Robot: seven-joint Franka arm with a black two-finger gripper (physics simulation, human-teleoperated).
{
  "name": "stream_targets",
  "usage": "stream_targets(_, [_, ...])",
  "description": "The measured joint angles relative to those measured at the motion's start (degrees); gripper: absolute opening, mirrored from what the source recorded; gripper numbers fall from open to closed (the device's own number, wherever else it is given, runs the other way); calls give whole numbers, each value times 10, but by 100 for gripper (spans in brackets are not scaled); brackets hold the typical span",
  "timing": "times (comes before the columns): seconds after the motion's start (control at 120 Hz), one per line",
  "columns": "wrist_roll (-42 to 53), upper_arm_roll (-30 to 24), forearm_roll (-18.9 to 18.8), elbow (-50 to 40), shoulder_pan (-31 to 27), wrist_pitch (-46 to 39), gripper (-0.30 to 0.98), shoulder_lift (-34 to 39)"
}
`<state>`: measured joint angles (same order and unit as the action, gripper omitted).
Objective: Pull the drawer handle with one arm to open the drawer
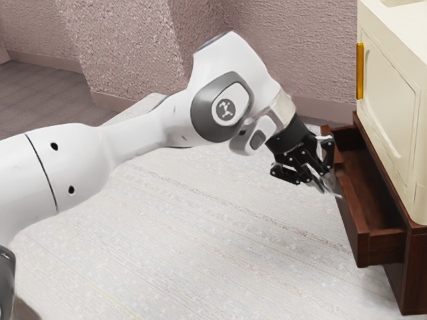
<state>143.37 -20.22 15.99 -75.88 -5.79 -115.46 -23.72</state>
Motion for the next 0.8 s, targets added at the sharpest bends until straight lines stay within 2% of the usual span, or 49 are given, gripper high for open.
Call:
stream_targets(0.6, [17,-1,8,-162,-71,-17,-1,128])
stream_targets(0.8, [29,0,41,-206,-86,-28,-1,166])
